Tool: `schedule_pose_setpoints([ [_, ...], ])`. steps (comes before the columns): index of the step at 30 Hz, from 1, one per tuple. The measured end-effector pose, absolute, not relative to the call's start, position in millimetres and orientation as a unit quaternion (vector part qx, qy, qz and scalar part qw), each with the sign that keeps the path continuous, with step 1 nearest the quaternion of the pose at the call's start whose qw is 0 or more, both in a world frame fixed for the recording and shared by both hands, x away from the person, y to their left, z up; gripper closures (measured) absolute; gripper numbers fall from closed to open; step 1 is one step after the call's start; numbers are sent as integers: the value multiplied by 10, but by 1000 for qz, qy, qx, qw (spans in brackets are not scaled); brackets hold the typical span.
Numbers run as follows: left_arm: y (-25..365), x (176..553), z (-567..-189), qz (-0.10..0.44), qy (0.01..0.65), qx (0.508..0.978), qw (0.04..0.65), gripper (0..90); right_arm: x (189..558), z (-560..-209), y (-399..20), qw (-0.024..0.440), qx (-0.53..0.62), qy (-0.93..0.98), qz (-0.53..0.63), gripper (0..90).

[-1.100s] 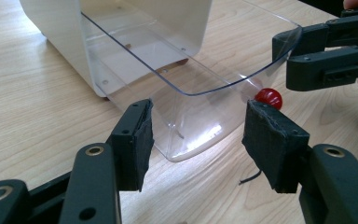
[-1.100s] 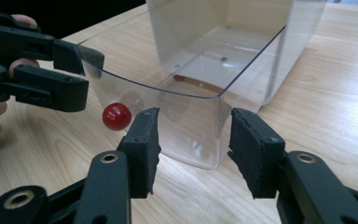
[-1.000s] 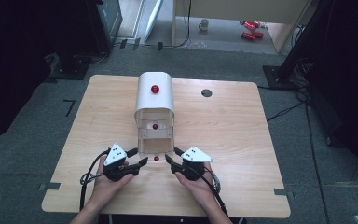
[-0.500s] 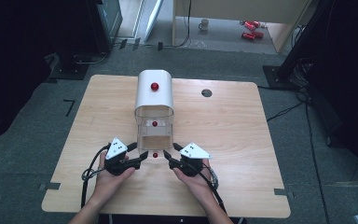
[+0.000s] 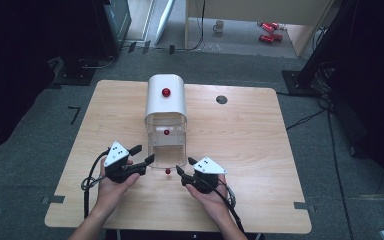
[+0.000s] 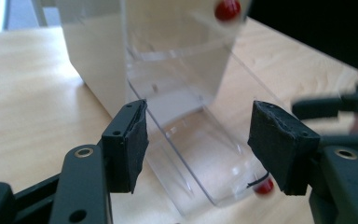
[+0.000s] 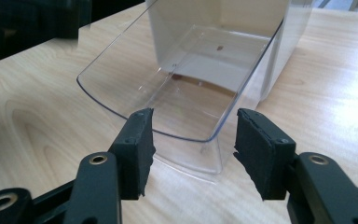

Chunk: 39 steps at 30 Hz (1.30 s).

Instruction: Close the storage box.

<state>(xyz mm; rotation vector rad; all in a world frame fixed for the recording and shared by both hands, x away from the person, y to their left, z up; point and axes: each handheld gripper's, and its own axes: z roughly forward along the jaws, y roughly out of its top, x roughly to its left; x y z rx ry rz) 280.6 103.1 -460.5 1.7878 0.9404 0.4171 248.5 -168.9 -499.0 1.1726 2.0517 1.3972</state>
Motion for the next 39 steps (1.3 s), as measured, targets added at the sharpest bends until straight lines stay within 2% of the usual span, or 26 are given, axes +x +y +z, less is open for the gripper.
schedule_pose_setpoints([
  [13,1015,3165,-4100,218,418,686,554,439,2207,-4993,-1641,178,428,727,507,475],
  [18,955,3244,-3994,231,414,683,556,476,2151,-5012,-1567,164,424,731,509,494],
  [22,858,3287,-3963,264,407,690,537,513,2134,-5058,-1487,148,426,735,507,529],
  [26,806,3347,-3976,267,413,692,528,588,2149,-5123,-1360,125,429,739,505,570],
  [34,787,3406,-3987,274,427,684,524,677,2250,-5199,-1239,116,450,735,494,612],
  [39,767,3410,-3988,281,428,684,519,693,2277,-5196,-1201,126,457,731,491,620],
])
